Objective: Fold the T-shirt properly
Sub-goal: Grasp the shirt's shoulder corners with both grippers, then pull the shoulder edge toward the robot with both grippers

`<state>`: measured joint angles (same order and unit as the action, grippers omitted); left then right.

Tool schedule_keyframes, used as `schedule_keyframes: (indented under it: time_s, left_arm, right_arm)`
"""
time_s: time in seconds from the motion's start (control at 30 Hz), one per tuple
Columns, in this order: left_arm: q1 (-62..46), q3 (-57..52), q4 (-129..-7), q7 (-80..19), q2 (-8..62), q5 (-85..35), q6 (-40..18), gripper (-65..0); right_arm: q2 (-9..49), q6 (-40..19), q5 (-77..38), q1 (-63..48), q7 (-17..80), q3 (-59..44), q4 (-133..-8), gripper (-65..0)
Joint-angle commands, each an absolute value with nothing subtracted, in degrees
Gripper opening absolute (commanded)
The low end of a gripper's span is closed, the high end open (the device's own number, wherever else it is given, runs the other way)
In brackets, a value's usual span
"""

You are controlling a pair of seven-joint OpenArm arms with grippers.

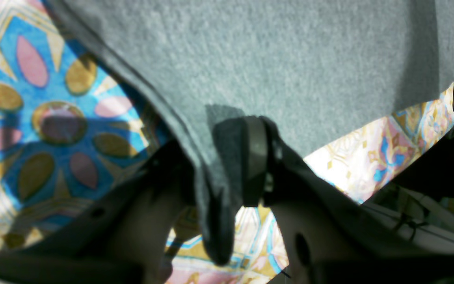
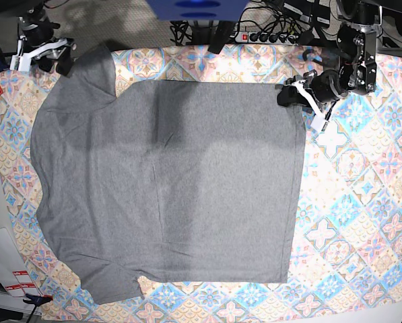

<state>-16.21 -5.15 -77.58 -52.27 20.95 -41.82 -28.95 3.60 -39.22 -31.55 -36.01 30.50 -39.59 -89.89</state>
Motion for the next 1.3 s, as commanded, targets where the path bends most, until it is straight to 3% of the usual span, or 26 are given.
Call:
schedule_keyframes:
  time_s: [0.0,0.53,1.03,1.27]
  left_arm:
    - [-17.01,-4.53,-77.49,-55.69,21.05,-39.69,-28.70,-49.6]
    - [-17.01,-4.53,-77.49,-55.78,21.05,-39.69,-28.79,-49.6]
    - [-17.01,-4.53,-77.49,-55.87,21.14,-39.69,-28.79,-49.6]
    - [-16.75,-4.44,-77.67,-55.69,21.14,-39.69,-28.88,-49.7]
  right_arm:
    - [4.09,-40.00,-32.48,-36.44,29.58,-40.04,-90.33,-29.3]
    - [3.91,-40.00,-27.30,-30.73,29.58,-37.93,-78.02,-29.3]
    - [4.00,-40.00,-27.30,-31.34,29.58,-29.05,-78.37,-29.5]
    - [4.00,-40.00,-27.30,-32.40,29.58,-29.14,-78.46,-47.8]
